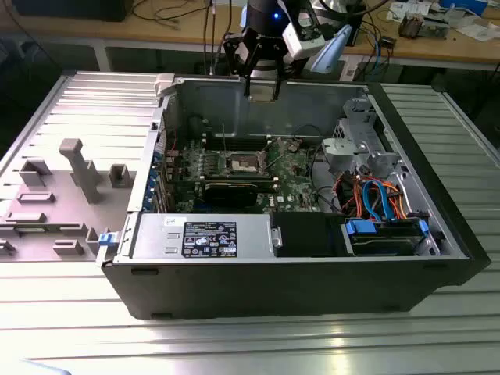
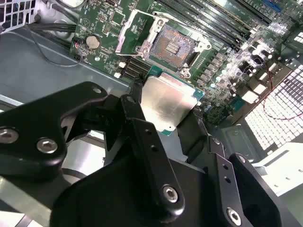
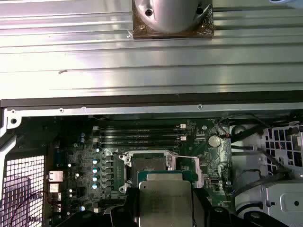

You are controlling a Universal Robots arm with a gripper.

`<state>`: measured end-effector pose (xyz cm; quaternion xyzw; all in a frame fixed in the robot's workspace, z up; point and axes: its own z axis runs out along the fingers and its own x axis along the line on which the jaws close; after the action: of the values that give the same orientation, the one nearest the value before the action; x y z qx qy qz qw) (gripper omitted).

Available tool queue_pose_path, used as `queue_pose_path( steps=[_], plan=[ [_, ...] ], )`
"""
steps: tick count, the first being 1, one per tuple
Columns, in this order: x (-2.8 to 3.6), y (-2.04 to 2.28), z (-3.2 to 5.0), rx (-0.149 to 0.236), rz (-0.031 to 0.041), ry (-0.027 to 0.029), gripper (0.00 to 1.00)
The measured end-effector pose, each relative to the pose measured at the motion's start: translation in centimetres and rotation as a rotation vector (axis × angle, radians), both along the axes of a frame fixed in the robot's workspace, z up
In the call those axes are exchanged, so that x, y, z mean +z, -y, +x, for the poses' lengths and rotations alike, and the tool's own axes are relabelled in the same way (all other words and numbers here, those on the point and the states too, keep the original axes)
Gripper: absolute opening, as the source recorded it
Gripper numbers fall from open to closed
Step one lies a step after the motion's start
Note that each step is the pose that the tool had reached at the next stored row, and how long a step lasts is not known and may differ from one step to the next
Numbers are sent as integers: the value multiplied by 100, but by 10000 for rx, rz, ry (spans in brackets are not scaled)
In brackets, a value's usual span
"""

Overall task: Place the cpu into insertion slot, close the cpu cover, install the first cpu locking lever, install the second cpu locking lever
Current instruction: 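Place the cpu into insertion slot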

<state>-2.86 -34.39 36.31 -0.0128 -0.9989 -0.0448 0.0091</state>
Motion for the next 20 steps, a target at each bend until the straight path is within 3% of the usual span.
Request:
queue_pose_path(
  steps=[10,20],
  plan=[
    [-1,0,-4,-21,-2,9,54],
    [-10,0,-5,-820,-3,8,54]
  ],
)
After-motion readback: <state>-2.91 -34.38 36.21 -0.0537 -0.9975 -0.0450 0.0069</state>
